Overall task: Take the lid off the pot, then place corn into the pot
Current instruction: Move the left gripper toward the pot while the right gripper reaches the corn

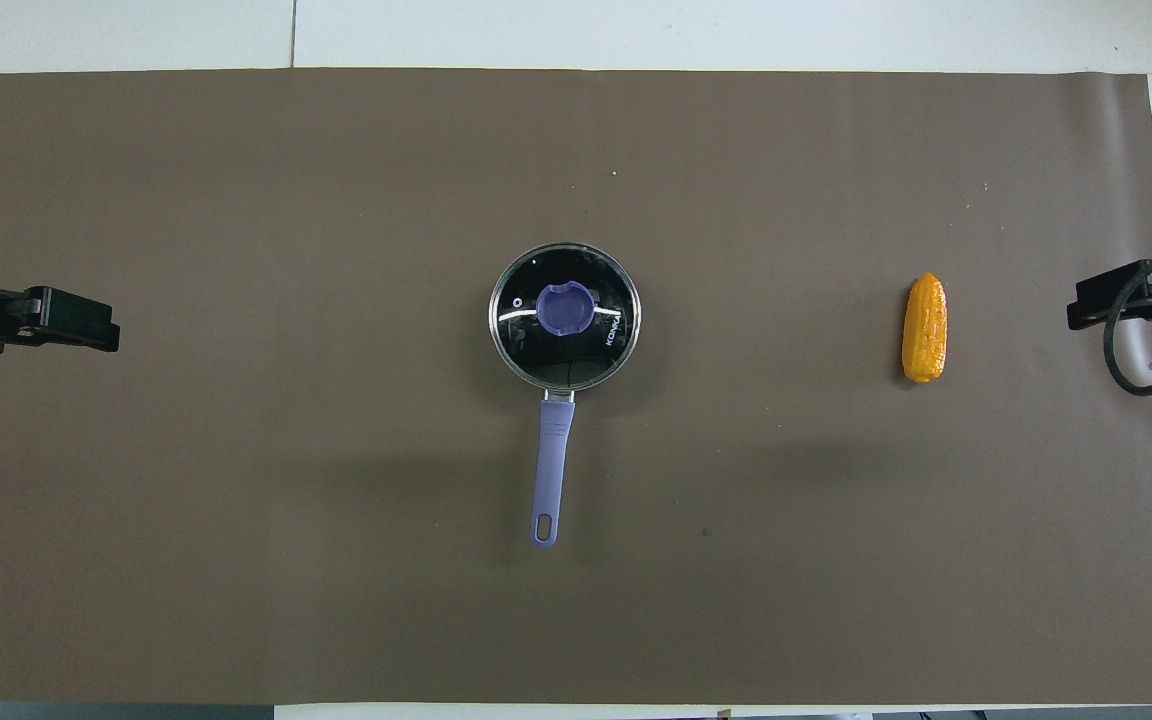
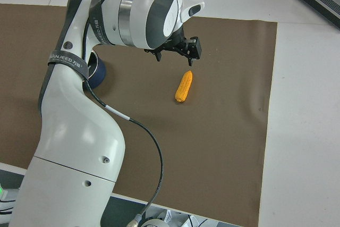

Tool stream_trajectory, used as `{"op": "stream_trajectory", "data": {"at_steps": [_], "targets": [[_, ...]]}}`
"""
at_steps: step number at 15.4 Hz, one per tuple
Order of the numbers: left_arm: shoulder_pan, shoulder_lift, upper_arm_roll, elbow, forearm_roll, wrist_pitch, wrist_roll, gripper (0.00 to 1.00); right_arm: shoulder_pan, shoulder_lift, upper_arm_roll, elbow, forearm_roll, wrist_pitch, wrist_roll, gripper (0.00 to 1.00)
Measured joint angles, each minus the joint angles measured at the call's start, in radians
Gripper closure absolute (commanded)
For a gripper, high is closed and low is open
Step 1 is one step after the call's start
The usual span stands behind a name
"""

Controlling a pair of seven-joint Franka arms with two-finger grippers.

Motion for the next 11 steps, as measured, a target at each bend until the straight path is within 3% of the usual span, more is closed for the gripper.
{"op": "stream_trajectory", "data": {"at_steps": [8,11], "targets": [[0.000,0.000,-0.003,-0.001,0.000,0.003,0.001,0.00,0.003,0.000,0.001,-0.002,0.000,0.009,0.000,0.00],[-0.014,0.003,-0.010,-0.002,-0.004,0.052,-0.008,0.00,0.019,0.002,0.005,-0.074,0.003,0.131,0.000,0.00]]}}
